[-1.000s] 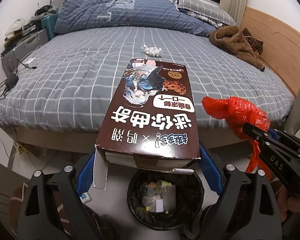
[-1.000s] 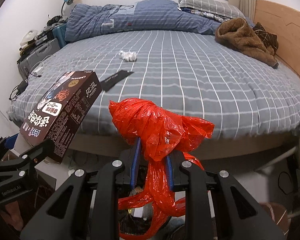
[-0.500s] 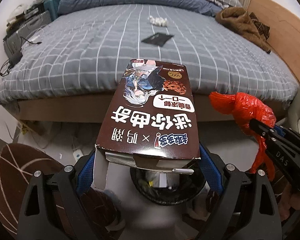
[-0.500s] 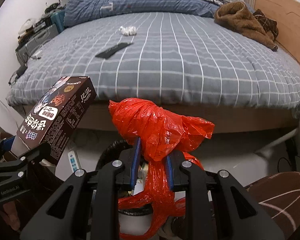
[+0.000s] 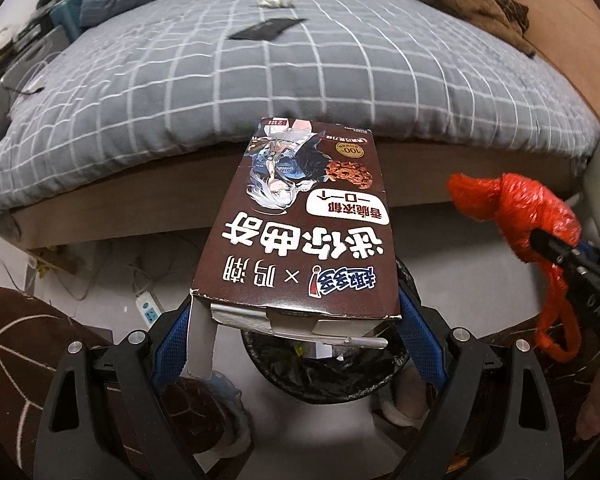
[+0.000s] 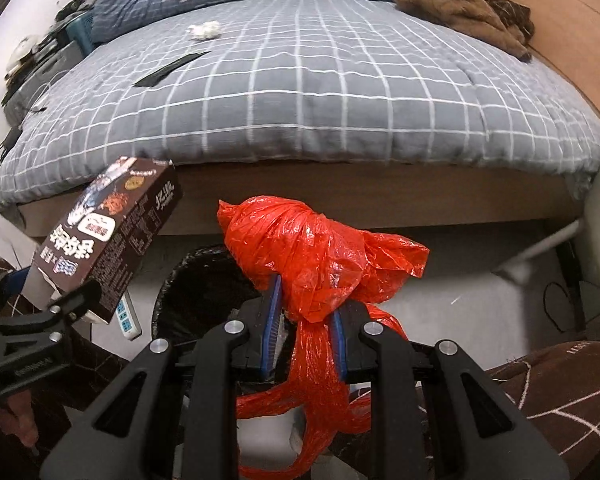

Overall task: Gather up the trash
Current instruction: 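Open the left tool to drop the snack box into the bin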

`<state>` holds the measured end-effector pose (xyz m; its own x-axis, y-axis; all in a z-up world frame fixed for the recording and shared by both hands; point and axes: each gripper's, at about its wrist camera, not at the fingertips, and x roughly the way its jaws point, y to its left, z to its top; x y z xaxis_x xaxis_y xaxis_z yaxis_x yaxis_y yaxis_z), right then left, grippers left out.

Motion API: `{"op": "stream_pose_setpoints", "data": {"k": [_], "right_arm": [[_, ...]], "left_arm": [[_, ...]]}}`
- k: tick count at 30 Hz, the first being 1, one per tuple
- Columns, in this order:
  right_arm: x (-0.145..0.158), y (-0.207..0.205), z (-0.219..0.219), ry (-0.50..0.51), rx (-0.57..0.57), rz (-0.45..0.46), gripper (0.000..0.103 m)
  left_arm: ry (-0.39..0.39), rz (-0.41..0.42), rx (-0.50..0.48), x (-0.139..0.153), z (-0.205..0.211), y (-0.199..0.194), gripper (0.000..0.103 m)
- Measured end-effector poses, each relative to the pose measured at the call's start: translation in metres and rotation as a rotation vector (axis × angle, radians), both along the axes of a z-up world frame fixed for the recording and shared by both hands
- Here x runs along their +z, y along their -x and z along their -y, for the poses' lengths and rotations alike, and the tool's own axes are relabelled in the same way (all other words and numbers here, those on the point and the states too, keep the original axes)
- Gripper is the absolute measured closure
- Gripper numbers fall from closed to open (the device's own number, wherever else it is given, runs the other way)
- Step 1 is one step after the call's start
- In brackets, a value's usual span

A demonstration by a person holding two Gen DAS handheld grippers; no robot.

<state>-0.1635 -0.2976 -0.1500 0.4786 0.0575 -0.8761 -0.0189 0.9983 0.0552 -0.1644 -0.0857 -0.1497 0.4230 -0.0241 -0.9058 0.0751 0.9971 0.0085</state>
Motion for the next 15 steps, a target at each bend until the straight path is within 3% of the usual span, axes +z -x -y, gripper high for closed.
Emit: {"op": "stream_pose_setpoints", "data": {"k": [6,9,15], "right_arm": [[-0.002,0.001,0.005,0.006,-0.004,-0.003,0.082],[-0.003,-0.001,0.002,0.006,-0.001,-0.006,0.082],[-0.011,-0.006,-0.010,0.012,0.020,-0.020,0.081]], "left_arm": [[-0.009,-0.002,-0.033,-0.007,0.013,-0.005,0.012],[-0.046,0.028,-0.035,-0.007,0.014,-0.009,0.010],[-0.040,0.073,-0.021,-0.004,0.008,-0.017,0.006]]}}
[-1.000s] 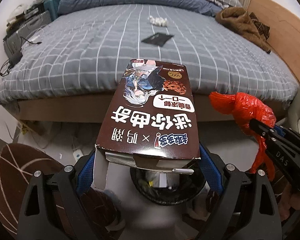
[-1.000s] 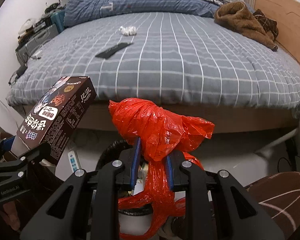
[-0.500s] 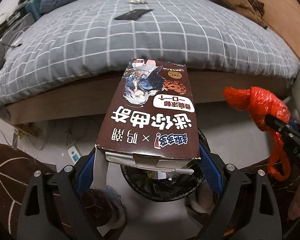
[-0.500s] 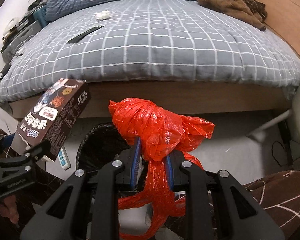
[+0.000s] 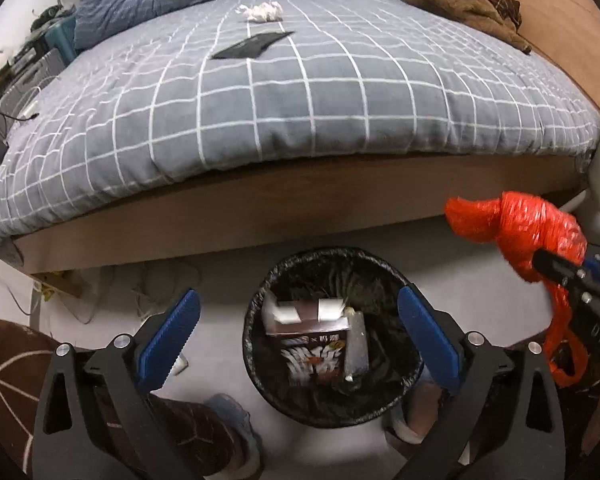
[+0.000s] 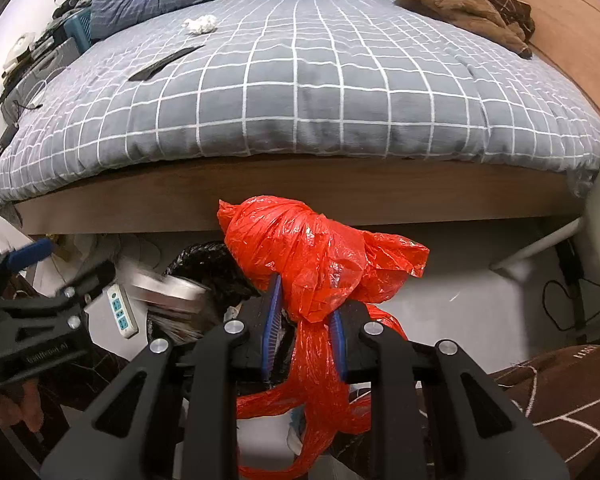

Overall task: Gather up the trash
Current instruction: 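Open the left tool to drop the snack box into the bin, then open the right tool to drop the red bag into the bin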

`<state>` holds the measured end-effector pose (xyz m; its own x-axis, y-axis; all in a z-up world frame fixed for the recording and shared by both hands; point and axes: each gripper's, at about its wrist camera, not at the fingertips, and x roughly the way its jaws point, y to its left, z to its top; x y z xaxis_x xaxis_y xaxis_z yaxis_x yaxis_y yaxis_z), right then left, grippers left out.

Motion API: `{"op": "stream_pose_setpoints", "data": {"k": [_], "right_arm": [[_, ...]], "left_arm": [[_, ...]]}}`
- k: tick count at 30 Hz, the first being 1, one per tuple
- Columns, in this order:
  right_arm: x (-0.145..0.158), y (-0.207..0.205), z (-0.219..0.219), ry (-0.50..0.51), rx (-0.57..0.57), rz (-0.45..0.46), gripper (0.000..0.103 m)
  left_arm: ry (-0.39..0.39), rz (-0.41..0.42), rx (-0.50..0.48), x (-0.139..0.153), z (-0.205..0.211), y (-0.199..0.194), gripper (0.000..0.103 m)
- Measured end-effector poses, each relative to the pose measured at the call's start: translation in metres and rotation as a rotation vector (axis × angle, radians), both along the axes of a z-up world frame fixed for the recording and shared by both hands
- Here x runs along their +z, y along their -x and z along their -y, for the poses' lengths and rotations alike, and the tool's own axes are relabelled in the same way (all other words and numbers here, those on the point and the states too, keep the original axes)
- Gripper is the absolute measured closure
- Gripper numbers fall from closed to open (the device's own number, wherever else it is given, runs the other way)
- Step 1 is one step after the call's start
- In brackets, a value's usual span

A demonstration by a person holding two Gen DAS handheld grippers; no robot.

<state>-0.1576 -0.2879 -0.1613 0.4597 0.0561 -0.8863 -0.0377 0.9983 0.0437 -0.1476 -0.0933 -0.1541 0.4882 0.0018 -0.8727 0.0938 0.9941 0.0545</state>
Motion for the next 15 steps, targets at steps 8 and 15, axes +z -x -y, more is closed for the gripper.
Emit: {"op": "stream_pose_setpoints", "data": {"k": [8,15], "right_arm": [[-0.009,-0.012,-0.035,-0.014,0.061,-0.026,0.081],[-0.016,-0.018,-0.076,-0.021,0.133,-0.054,0.081]], "left_arm": [[0.025,0.005,0.031,0.001,-0.026,0.002,0.006],[0.036,0.000,0.104,-0.002,-0.069,0.007,0.006]]}}
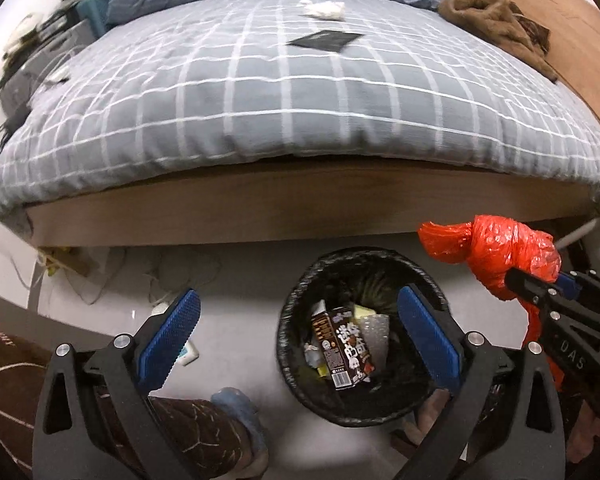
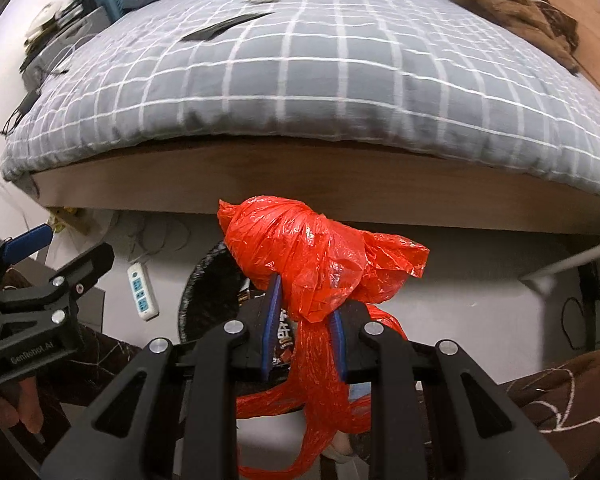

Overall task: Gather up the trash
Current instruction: 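Open the right tool to drop the red bag into the bin, then move both tools back over the bed toward the black sachet and tissue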

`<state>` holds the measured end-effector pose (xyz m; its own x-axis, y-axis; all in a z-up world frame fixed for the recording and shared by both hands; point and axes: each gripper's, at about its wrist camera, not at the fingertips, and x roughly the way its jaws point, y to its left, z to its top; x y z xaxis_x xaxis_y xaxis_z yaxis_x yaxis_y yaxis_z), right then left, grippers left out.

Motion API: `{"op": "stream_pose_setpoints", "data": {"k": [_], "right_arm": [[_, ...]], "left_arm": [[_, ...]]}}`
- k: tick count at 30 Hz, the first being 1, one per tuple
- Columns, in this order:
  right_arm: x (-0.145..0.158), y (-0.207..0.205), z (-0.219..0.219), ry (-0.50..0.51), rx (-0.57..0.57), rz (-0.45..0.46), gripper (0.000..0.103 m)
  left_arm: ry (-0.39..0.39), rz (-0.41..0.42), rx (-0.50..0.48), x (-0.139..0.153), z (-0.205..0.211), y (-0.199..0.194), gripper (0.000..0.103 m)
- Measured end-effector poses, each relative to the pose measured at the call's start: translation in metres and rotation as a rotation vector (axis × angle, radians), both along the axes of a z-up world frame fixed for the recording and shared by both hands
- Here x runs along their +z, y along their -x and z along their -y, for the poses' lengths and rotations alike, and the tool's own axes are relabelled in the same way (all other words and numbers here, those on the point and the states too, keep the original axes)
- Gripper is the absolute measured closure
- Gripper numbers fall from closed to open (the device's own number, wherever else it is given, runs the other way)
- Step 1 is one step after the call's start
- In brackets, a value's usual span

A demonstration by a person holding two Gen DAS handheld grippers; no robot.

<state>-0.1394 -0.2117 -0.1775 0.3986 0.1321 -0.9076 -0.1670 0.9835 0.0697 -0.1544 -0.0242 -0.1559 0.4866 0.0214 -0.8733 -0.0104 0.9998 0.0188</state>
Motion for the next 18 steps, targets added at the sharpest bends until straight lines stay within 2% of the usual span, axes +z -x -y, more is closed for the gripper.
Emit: {"op": "stream_pose_setpoints", "data": {"k": [3,6,8,15,18], "right_arm": [[-0.001,-0.002,-0.019,0.001,0.039,-0.007,0.080],[-0.002,-0.006,-0.033,0.010,0.059,-0.007,0.074],[-0.002,-0.007,-0.039,0.012,0.064,-0.003,0.065],[0.002,-0.008,-0.048,0.032,0.075,0.025,0.046],[0.007,-0.009,-0.044,0.030,0.062,0.046,0.034]], "left_arm": [[0.002,0.003,0.042,0.001,-0.021,0.002,0.006],[0.003,-0.001,0.082,0.001,-0.039,0.004,0.006],[0.002,-0.002,0.097,0.001,-0.045,0.005,0.006],[-0.004,-0.002,0.107,0.002,-0.049,0.006,0.006],[-0.001,0.007,0.098,0.005,-0.047,0.005,0.006]]}}
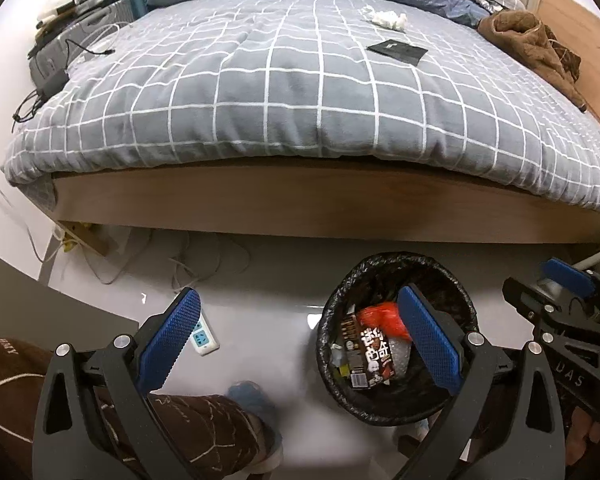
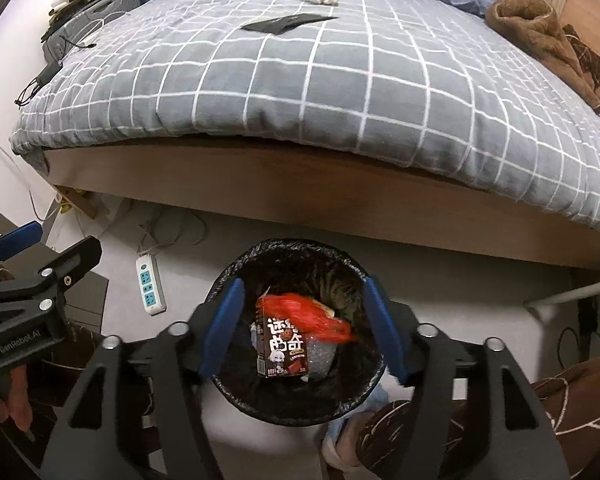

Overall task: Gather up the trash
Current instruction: 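Move both tools back over the bed toward the black sachet and tissue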

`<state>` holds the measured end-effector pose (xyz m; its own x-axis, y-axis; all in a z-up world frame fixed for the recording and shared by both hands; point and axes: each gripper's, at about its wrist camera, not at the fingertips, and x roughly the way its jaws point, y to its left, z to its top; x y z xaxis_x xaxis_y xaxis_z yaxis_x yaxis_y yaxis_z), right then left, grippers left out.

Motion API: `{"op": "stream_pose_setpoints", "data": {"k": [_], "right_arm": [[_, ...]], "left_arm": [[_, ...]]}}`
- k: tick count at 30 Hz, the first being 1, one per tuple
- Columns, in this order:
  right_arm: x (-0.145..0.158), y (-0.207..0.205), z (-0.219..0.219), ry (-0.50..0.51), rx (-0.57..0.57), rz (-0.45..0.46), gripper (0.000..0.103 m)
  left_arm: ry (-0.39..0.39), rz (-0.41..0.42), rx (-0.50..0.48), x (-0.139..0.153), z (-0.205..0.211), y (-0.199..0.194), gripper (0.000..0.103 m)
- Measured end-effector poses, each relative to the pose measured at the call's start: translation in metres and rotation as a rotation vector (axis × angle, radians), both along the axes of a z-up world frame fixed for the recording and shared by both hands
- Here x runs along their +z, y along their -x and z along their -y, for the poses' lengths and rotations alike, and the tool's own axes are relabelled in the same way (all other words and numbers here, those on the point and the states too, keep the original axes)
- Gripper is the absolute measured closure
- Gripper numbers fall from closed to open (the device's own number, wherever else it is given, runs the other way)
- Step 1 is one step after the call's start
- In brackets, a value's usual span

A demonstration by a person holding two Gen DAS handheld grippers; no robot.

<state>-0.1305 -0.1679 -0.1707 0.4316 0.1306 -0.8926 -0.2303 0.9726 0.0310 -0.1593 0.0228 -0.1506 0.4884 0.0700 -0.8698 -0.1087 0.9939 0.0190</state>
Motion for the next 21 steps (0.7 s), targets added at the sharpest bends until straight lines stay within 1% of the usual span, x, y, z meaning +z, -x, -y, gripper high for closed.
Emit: {"op": "stream_pose_setpoints", "data": {"k": [4,7,9,12,17,21], "right_arm": [[0.011,-0.001,0.011,0.002,-0.027,0.043,0.018],[0.026,-0.004,0.022,0.019,-0.056,0.109,0.008],[0.036,-0.009,0.030,0.020,-0.077,0.153,0.007],[0.045,-0.019,0.040,0.015,-0.103,0.187,0.008],[0.059,-0.036,0.057,0.007,-0.140,0.235,0.008],[0.068,-0.059,0.065,0.005,-0.150,0.278,0.008]], "left_arm": [[-0.015,0.023,-0.018,0.007,0.005,-0.003,0.006],[-0.027,0.056,-0.030,0.018,0.009,-0.010,0.006],[-0.026,0.074,-0.039,0.024,0.011,-0.017,0.006],[-0.015,0.090,-0.051,0.032,0.013,-0.029,0.006],[-0.021,0.131,-0.090,0.047,0.025,-0.065,0.006],[-0.018,0.149,-0.119,0.053,0.034,-0.095,0.006]]}}
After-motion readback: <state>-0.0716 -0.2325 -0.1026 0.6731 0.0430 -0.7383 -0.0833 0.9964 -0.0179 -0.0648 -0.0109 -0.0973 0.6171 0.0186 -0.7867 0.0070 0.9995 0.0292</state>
